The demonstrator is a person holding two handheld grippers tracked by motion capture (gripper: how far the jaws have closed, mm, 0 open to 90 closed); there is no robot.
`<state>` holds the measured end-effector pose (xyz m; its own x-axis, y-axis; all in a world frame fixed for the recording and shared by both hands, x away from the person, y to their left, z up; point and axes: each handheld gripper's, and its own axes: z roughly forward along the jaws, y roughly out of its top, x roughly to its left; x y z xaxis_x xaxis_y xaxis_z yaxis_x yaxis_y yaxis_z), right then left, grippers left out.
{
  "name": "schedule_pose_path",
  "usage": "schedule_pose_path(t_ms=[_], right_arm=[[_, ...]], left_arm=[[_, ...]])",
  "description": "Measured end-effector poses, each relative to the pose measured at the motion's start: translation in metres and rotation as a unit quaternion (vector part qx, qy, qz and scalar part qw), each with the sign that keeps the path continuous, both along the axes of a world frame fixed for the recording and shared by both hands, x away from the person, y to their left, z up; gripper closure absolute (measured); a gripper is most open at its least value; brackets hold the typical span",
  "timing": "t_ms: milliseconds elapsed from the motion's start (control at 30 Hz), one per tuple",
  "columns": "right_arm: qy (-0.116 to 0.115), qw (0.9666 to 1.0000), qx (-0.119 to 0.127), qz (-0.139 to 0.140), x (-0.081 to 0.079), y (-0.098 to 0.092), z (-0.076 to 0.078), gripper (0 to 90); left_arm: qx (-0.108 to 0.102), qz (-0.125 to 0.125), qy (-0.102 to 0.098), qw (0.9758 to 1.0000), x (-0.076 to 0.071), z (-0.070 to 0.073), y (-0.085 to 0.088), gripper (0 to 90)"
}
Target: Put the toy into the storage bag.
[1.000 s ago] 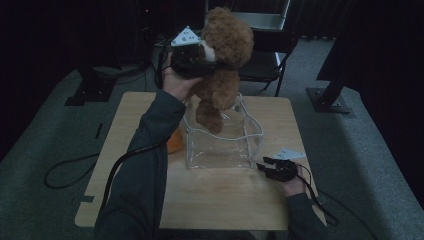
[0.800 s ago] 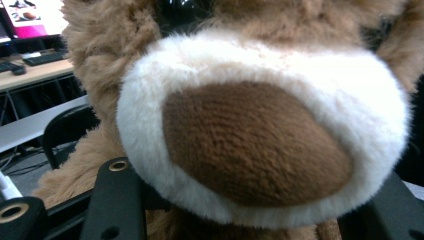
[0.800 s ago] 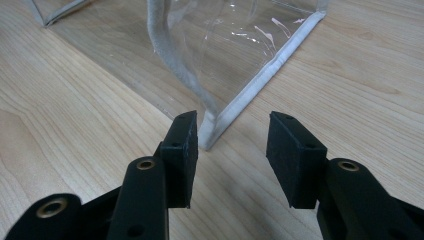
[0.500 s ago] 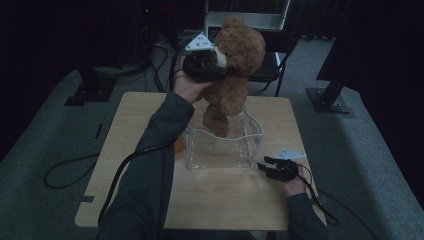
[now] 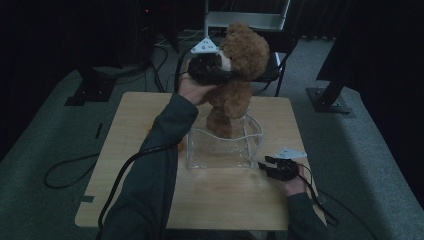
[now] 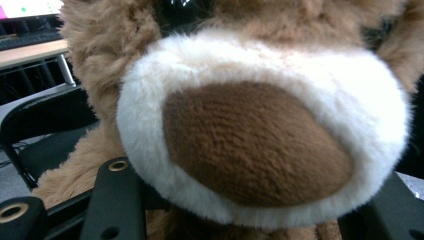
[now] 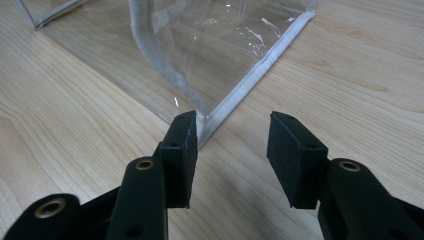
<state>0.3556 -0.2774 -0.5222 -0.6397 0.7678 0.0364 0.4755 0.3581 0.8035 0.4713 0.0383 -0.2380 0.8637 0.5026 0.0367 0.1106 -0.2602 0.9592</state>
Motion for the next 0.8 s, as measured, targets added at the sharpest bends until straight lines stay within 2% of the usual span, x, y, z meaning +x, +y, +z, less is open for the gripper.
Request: schedule_pose_path(t_ms=[233,367,500,800], right_arm=[[0.001,1.0,0.003,-0.009,0.001,-0.002,0.001,54.0],[0.003,0.9996,0.024,-0.014,0.002,-0.004,0.004,54.0],[0.0,0.9996,0.024,-0.018,0.003,-0.005,0.006,54.0],[-0.022,0.9991,0.03,-0.02,0.01,-0.007,0.026,53.2]], left_arm=[[0.007,-0.007,0.004,0.9999,0.001,-0.005,-0.004,43.7],[0.008,-0.01,0.006,0.9999,0.0,-0.008,-0.005,43.7],[0.009,-0.012,0.008,0.9999,0.0,-0.01,-0.004,43.6],[0.012,-0.014,0.019,0.9997,0.001,-0.018,-0.009,43.6]])
